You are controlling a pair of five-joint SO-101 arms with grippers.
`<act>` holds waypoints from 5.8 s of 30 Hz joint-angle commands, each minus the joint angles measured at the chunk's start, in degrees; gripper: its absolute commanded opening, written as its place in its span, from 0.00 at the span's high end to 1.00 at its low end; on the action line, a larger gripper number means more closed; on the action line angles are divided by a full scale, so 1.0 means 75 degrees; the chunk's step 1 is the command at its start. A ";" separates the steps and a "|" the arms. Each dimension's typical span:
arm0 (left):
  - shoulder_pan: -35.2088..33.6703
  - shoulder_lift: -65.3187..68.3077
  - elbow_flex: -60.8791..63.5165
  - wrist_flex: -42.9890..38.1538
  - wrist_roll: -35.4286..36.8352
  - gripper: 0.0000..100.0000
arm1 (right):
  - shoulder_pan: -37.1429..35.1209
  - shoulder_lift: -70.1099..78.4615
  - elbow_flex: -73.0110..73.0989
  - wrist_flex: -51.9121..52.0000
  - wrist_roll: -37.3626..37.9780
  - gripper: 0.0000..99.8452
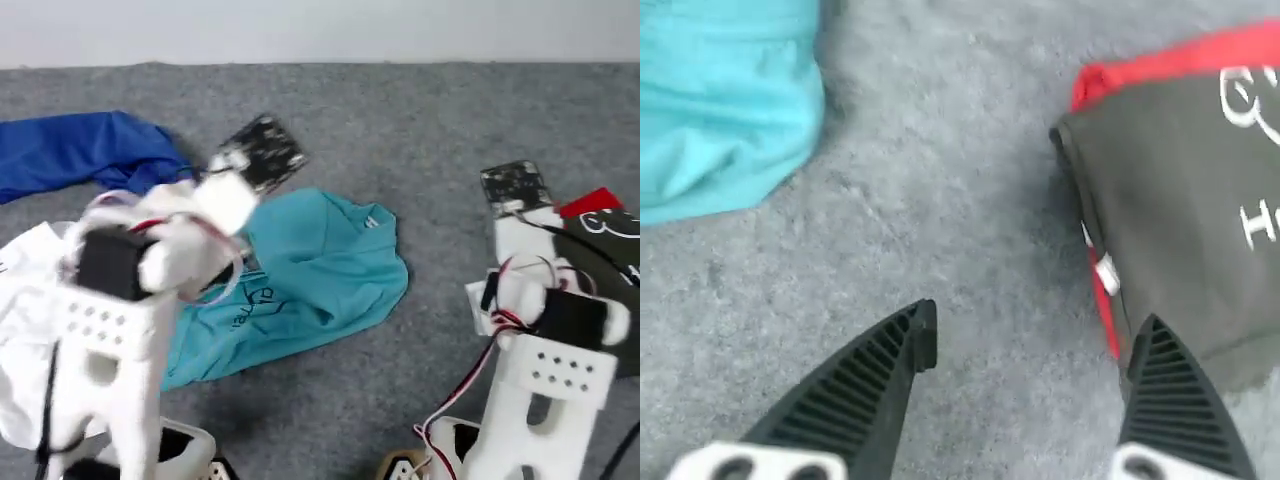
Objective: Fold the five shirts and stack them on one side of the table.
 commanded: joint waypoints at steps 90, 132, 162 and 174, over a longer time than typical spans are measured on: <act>-0.4829 -0.5966 0.5949 -0.1793 0.1078 0.89 | -0.2045 0.6664 -0.8932 0.1729 -0.0070 0.99; -0.1946 -0.5286 0.6406 -0.2497 0.1090 0.89 | -0.0908 0.7179 -0.3692 -0.8176 -0.0352 0.99; -0.2028 0.1735 0.5316 -0.0645 -0.0164 0.89 | -0.2221 0.9008 -0.9084 0.1729 0.0035 0.68; -0.2040 0.1758 0.6781 -0.2157 -0.0504 0.89 | -0.4015 0.5421 -0.3516 0.1705 0.1160 0.68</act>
